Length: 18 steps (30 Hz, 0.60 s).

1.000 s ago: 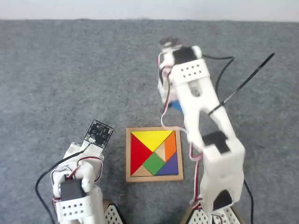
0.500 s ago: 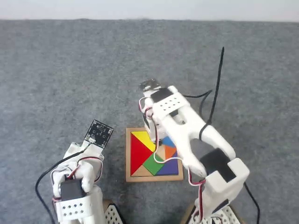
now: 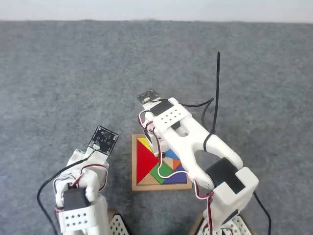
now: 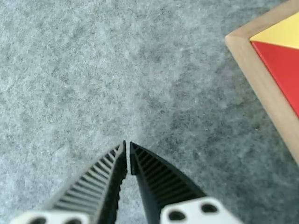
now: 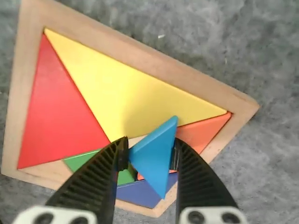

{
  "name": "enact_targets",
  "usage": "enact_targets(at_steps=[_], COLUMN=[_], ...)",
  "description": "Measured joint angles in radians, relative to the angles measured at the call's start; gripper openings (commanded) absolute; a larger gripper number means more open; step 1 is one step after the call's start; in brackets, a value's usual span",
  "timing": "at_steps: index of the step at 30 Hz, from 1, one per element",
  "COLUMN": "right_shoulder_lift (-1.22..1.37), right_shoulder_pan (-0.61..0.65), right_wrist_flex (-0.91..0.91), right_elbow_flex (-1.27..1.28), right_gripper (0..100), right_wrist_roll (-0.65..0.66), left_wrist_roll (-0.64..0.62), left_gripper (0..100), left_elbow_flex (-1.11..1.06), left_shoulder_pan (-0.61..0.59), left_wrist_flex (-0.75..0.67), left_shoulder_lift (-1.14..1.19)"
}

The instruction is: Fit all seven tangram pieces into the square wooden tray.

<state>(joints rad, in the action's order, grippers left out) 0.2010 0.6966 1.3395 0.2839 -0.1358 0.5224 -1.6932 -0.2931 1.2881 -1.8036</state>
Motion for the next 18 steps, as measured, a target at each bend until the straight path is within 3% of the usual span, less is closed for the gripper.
enact_targets(at_steps=[6,15,18], right_shoulder_lift=[0.000,-0.012,-0.012], right_shoulder_pan=[0.000,0.000,0.000], right_wrist_flex=[0.000,0.003,0.077], right_elbow_flex=[0.000,0.000,-0.043], right_gripper=[23.2,23.4,23.4], right_wrist_roll=[0.000,0.023,0.064], left_wrist_roll=[0.000,0.000,0.000], left_gripper=[1,1,1], left_elbow_flex=[0.000,0.000,0.000], left_shoulder_pan=[0.000,0.000,0.000], left_wrist_flex=[0.000,0.000,0.000], left_shoulder_lift=[0.000,0.000,0.000])
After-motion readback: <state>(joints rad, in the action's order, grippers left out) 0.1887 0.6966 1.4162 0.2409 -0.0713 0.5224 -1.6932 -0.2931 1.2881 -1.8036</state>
